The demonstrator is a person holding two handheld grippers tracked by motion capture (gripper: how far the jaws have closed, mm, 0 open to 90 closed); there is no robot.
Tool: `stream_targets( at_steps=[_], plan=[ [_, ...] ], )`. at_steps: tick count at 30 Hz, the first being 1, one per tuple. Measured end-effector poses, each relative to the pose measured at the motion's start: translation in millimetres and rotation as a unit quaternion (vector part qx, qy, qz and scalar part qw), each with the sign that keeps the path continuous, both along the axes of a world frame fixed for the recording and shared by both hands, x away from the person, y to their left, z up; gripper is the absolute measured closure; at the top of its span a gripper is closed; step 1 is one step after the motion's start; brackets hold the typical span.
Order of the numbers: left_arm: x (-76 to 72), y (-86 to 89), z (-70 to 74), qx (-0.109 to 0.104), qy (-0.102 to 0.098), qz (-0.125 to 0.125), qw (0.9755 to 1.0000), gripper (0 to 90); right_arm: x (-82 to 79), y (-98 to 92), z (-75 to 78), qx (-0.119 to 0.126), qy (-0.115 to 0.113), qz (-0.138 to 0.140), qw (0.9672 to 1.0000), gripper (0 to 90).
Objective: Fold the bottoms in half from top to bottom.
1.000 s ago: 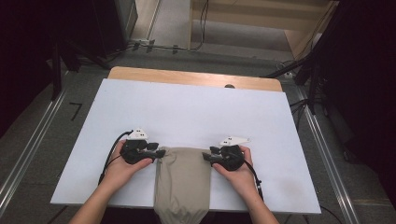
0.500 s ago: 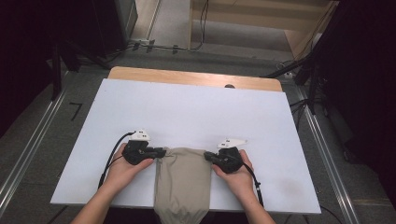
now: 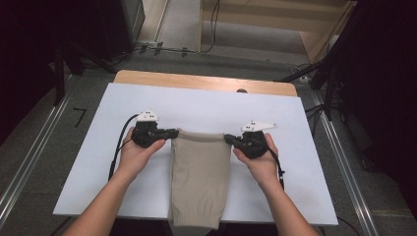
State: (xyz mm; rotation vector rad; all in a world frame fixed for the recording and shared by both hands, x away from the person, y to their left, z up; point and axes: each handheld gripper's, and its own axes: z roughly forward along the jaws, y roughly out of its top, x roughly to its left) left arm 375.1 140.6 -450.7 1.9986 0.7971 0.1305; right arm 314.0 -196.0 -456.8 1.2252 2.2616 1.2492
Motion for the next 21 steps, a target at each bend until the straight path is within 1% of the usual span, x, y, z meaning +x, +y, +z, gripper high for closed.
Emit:
stream_targets(
  at_steps=[1,3,4,6,7,9,10,12,13,14,17,19,20,21],
  plan=[
    [4.8,-0.9,3.0,-0.004,-0.001,0.004,1.0,87.4,5.9,-2.2,4.5,0.005,-0.004,-0.002,1.0,87.5],
    [20.0,-4.1,12.4,-0.011,-0.009,0.015,0.9998,87.4,16.9,-5.4,11.9,0.015,-0.013,-0.009,0.9998,87.4],
    [25.1,-5.4,15.8,-0.013,-0.011,0.017,0.9997,87.4,25.2,-7.7,17.3,0.016,-0.019,-0.015,0.9996,87.4],
    [37.7,-9.8,25.7,-0.013,-0.019,0.021,0.9995,87.4,37.2,-10.4,25.0,0.016,-0.028,-0.02,0.9993,87.4],
    [43.9,-11.9,30.9,-0.011,-0.024,0.021,0.9994,87.4,43.8,-11.5,29.6,0.014,-0.032,-0.022,0.9991,87.4],
    [56.9,-17.1,41.6,-0.011,-0.032,0.027,0.999,87.4,55.7,-12.7,39.3,0.009,-0.041,-0.024,0.9988,87.3],
    [62.9,-18.8,46.4,-0.01,-0.033,0.028,0.999,87.4,62.9,-13.5,45.1,0.006,-0.048,-0.028,0.9985,87.3],
    [73.2,-21.6,54.0,-0.01,-0.038,0.033,0.9987,87.4,74.2,-14.9,53.8,0.007,-0.053,-0.037,0.9979,87.3],
    [79.3,-22.6,58.0,-0.013,-0.037,0.034,0.9986,87.4,78.3,-15.2,56.8,0.008,-0.054,-0.041,0.9977,87.3],
    [87.0,-24.1,62.4,-0.011,-0.037,0.039,0.9985,87.4,83.7,-15.5,60.6,0.01,-0.055,-0.045,0.9974,87.3],
    [102.6,-26.3,69.0,-0.011,-0.036,0.053,0.9979,87.4,99.7,-15.0,70.2,0.013,-0.063,-0.053,0.9965,87.3],
    [112.9,-28.0,71.6,-0.022,-0.033,0.057,0.9976,87.4,107.7,-14.4,73.2,0.011,-0.067,-0.061,0.9958,87.3],
    [117.4,-28.9,71.6,-0.029,-0.031,0.059,0.9973,87.3,112.8,-14.4,74.2,0.008,-0.066,-0.07,0.9954,87.3],
    [122.2,-29.9,70.7,-0.037,-0.022,0.064,0.997,87.0,118.8,-15.1,74.0,0.013,-0.06,-0.077,0.9952,87.1]
  ],
)
